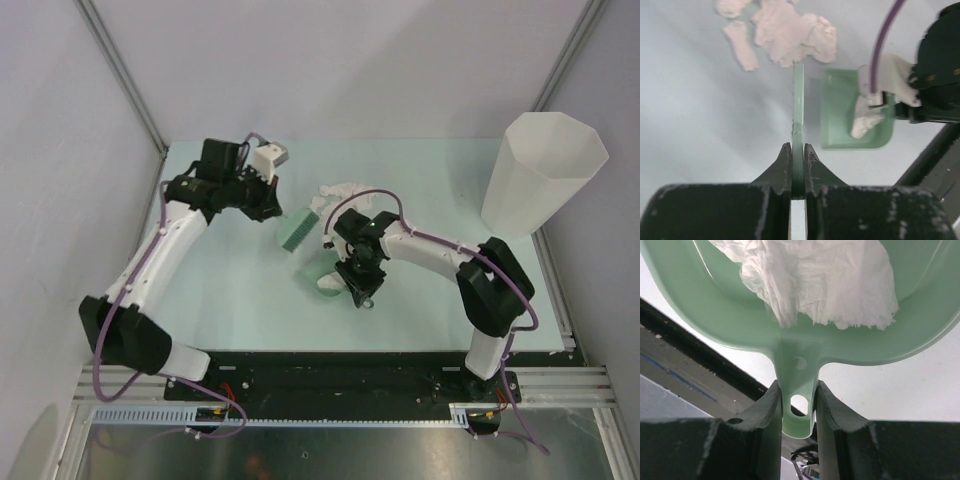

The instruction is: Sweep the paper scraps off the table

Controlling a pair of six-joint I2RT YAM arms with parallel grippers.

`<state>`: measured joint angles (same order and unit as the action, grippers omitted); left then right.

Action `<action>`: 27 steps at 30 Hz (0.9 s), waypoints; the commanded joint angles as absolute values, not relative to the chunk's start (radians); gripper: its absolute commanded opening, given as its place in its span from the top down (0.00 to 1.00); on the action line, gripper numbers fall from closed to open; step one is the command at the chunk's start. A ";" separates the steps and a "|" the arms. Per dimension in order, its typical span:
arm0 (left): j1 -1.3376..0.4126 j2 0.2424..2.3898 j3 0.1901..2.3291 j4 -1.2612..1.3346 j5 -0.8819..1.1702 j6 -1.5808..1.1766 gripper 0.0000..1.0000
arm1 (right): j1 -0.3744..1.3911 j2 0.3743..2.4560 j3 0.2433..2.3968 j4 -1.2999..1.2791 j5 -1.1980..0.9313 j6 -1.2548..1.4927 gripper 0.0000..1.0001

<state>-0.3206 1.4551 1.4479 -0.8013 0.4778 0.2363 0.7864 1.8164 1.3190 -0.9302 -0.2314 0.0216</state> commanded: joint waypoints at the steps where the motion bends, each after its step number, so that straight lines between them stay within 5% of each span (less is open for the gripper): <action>1: -0.270 1.330 1.490 -0.802 0.371 0.273 1.00 | 0.792 1.700 1.354 -0.974 -0.246 0.008 1.00; 10: -0.210 1.233 1.407 -0.802 0.252 0.311 1.00 | 0.738 1.614 1.501 -1.170 -0.134 0.026 1.00; 27: -0.206 1.180 1.312 -0.802 0.298 0.296 1.00 | 0.050 1.690 2.239 -1.289 0.097 -0.126 1.00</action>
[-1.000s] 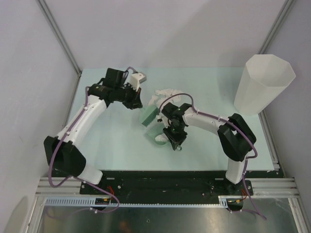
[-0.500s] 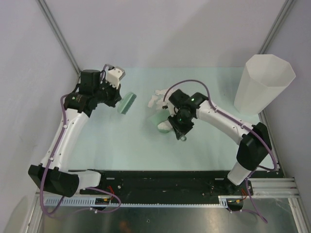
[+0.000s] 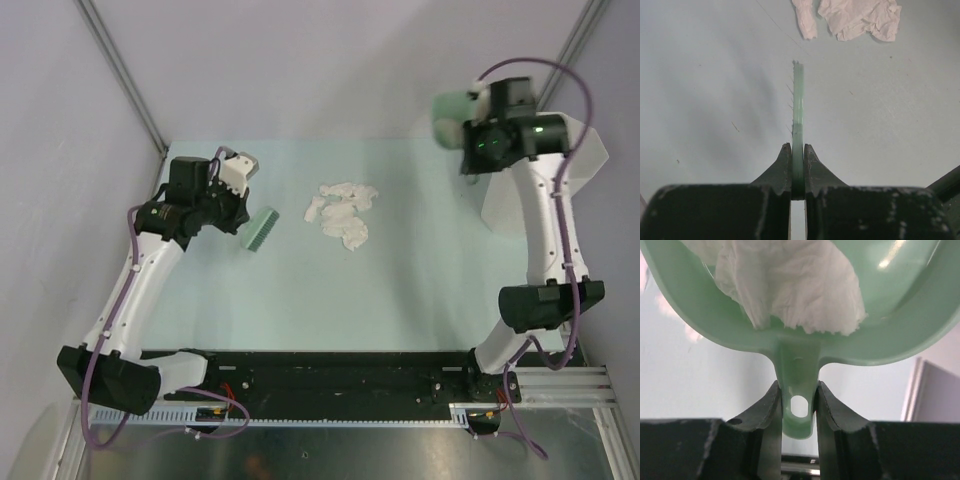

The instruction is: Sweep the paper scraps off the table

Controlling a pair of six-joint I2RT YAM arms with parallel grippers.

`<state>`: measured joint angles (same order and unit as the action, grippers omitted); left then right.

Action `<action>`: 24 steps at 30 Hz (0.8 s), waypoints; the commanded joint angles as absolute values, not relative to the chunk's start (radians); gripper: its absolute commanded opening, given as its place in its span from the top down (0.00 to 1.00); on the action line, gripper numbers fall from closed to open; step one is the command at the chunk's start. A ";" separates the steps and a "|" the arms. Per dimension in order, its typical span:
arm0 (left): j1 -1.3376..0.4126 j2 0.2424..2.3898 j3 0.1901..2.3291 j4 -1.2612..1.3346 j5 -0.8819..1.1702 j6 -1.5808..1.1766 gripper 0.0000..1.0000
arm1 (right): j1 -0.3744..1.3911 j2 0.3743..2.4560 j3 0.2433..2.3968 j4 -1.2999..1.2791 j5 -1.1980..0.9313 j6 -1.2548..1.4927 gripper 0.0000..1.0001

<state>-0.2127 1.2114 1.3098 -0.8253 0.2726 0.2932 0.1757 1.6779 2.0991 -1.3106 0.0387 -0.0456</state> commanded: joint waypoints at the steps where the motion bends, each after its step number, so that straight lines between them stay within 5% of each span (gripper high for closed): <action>1: -0.206 1.178 1.313 -0.802 0.299 0.295 1.00 | -0.027 1.690 2.253 -1.264 0.098 -0.136 1.00; 4: -0.206 1.174 1.313 -0.802 0.314 0.290 1.00 | -0.124 1.652 2.177 -1.085 0.069 -0.221 1.00; 11: -0.206 1.184 1.301 -0.802 0.325 0.301 1.00 | -0.235 1.485 1.794 -0.580 0.443 -0.550 1.00; 24: -0.206 1.180 1.284 -0.802 0.359 0.296 1.00 | -0.216 1.419 1.353 0.276 0.781 -1.492 1.00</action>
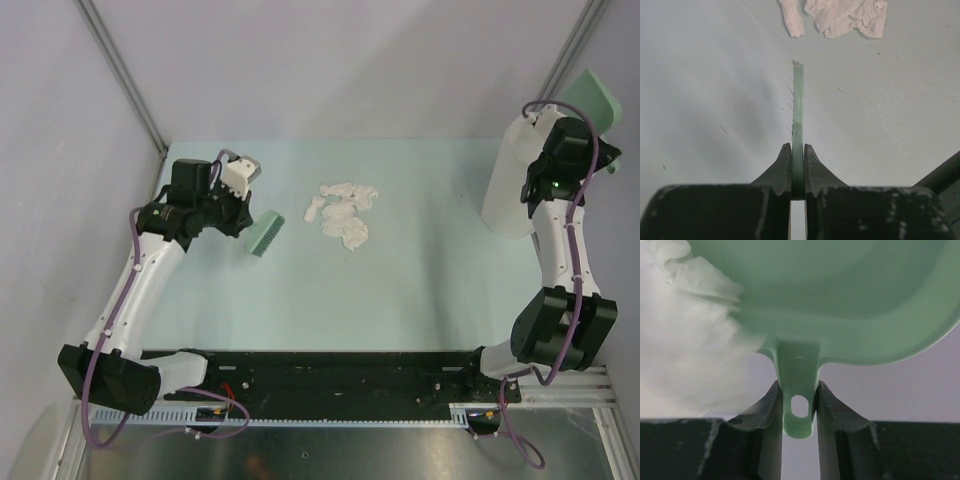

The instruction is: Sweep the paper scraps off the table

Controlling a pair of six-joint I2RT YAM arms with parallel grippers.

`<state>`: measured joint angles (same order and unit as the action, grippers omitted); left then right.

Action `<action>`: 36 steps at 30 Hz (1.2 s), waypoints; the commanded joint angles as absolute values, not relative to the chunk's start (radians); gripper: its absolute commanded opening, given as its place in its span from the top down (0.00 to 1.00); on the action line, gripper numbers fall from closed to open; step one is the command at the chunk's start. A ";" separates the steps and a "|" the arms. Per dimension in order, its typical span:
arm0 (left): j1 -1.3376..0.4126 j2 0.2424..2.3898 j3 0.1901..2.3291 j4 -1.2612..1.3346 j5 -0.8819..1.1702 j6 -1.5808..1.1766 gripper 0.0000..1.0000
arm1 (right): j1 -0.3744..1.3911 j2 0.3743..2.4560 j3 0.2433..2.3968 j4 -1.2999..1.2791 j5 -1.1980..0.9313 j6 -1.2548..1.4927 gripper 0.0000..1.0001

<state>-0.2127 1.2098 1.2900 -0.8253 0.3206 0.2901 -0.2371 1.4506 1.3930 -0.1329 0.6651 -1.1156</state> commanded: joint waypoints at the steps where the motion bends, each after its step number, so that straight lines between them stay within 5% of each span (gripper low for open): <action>1: -0.206 1.180 1.282 -0.802 0.359 0.298 1.00 | -0.213 1.431 1.339 0.328 0.781 -1.549 1.00; 8: -0.206 1.180 1.285 -0.802 0.368 0.299 1.00 | -0.196 1.468 1.321 0.490 0.715 -1.824 1.00; 25: -0.207 1.203 1.307 -0.802 0.405 0.299 1.00 | -0.276 1.416 1.285 0.184 0.545 -1.704 1.00; 34: -0.221 1.272 1.351 -0.802 0.419 0.319 1.00 | -0.299 1.416 1.192 0.464 0.609 -1.778 1.00; 36: -0.222 1.290 1.364 -0.802 0.442 0.322 1.00 | -0.301 1.390 1.192 0.358 0.569 -1.811 1.00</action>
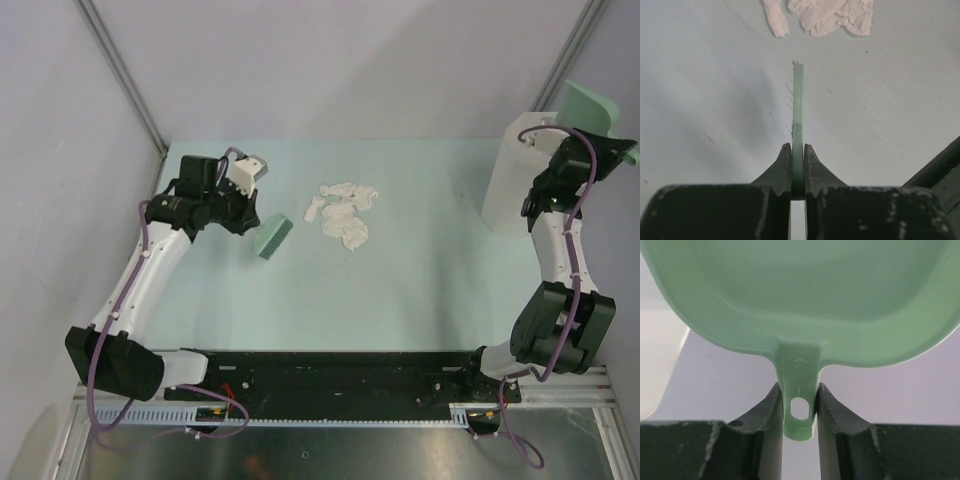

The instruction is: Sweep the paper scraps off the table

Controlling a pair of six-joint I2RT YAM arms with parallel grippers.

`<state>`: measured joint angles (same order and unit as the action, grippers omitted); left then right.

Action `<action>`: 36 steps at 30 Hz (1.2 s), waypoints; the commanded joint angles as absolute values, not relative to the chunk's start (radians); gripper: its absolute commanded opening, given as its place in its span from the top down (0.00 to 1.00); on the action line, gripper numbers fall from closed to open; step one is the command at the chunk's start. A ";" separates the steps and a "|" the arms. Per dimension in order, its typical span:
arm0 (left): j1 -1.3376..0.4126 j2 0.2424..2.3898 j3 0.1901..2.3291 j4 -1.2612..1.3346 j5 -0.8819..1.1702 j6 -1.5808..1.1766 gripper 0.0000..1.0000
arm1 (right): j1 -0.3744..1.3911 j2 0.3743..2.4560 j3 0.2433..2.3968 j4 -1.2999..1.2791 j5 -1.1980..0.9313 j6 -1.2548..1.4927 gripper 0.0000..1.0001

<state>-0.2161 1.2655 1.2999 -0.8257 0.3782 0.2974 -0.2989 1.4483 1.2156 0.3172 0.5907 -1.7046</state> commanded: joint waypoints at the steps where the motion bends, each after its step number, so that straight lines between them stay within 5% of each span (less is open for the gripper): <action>1: -0.222 1.295 1.371 -0.802 0.451 0.327 1.00 | -0.304 1.378 1.193 0.304 0.551 -1.818 1.00; 17: -0.221 1.330 1.382 -0.841 0.445 0.410 1.00 | -0.278 1.313 1.292 -0.313 0.450 -2.036 1.00; 31: -0.221 1.359 1.388 -0.841 0.489 0.396 1.00 | -0.235 1.382 1.448 0.142 0.520 -1.757 1.00; 36: -0.221 1.364 1.394 -0.841 0.503 0.377 1.00 | -0.180 1.407 1.661 -0.020 0.546 -1.366 1.00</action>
<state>-0.2184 1.3617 1.3396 -0.8494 0.4519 0.3748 -0.2192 1.3972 1.4796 -0.0158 0.5014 -1.7149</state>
